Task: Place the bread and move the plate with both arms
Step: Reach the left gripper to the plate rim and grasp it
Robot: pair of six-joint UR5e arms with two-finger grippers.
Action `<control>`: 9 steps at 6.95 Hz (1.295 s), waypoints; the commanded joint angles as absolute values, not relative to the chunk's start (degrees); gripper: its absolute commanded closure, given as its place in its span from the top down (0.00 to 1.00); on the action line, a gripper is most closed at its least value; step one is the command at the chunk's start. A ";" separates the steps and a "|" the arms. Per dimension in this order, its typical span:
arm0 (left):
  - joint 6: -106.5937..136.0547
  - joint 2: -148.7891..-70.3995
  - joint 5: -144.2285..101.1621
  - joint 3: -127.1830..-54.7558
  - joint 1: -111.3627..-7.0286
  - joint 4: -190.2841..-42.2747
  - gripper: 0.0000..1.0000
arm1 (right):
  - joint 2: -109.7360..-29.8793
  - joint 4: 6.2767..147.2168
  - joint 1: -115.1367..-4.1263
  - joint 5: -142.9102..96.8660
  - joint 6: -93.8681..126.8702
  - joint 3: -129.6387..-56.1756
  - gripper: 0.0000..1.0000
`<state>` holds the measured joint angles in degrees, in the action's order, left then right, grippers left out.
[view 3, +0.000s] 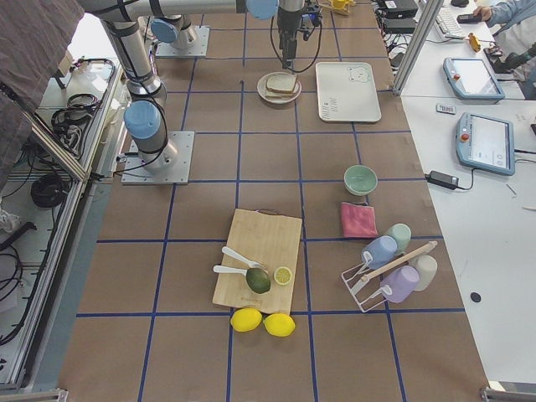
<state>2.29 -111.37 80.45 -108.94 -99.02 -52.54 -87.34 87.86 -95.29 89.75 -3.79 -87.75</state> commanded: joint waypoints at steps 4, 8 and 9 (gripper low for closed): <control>2.55 -113.73 80.42 -109.07 -100.72 -52.12 0.46 | -87.19 87.89 -95.10 90.00 -3.78 -87.98 1.00; 3.16 -112.86 77.08 -108.11 -100.37 -52.21 0.00 | -86.92 88.41 -94.92 89.56 -3.78 -89.29 1.00; 3.77 -111.81 76.91 -107.93 -99.50 -52.82 0.00 | -86.92 88.77 -94.75 89.56 -3.69 -89.38 1.00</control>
<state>3.24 -112.83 77.27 -108.26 -100.26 -52.29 -86.95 88.35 -94.89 89.63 -3.76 -89.05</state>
